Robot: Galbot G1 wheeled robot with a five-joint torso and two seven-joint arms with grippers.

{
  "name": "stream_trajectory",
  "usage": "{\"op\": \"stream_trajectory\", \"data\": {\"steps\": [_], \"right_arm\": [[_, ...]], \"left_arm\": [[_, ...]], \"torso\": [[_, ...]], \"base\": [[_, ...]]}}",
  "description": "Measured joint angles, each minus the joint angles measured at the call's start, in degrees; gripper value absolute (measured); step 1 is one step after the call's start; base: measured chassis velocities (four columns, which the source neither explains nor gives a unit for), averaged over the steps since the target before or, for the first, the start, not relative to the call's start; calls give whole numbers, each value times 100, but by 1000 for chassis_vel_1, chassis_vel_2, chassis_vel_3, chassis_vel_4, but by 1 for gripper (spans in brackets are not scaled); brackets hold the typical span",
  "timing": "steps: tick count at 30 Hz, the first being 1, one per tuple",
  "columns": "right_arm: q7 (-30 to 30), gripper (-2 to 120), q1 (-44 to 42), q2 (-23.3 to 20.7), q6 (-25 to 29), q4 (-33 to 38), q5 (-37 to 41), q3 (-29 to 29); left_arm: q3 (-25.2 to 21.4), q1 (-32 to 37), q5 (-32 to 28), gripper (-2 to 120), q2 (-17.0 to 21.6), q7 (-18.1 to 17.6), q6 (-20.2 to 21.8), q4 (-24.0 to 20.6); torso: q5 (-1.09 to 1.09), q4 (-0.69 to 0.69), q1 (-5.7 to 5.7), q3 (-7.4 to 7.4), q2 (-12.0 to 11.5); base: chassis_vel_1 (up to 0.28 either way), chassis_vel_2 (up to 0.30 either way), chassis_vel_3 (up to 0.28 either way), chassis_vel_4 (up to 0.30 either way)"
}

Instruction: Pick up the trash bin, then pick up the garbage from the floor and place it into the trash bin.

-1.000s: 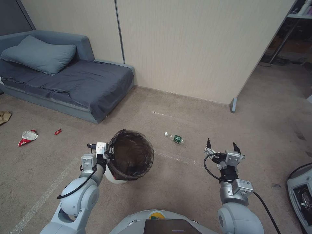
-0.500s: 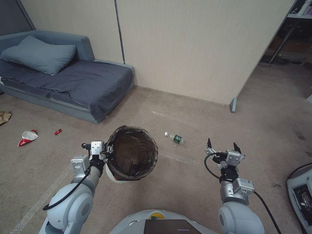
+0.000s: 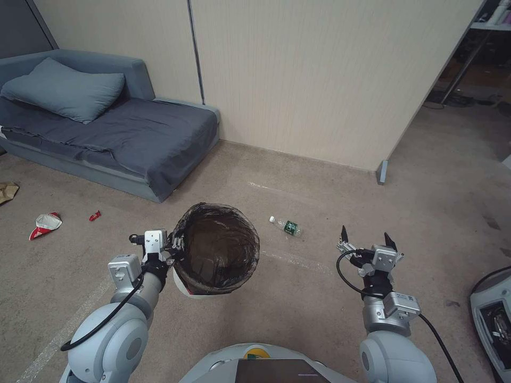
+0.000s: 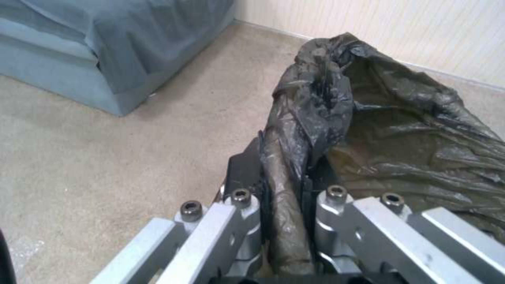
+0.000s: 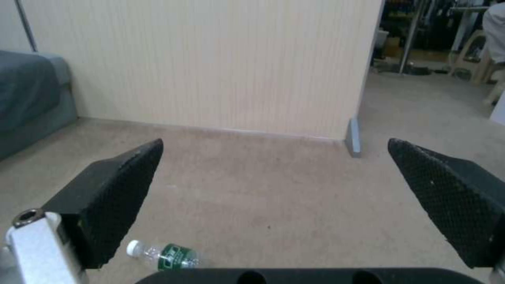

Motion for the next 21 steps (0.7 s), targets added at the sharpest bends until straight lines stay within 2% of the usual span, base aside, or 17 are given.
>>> {"op": "stream_trajectory", "data": {"steps": [6,21], "right_arm": [[-5,100,6,0,15,1,-8,15],[-12,100,19,0,21,-44,-50,28]], "left_arm": [[-8,-5,18,7,14,1,-6,1],[-10,-38,12,7,28,8,-1,2]], "torso": [[0,0,0,0,0],[0,0,1,0,0]], "base": [[-6,11,8,-7],[-89,87,91,-90]]}}
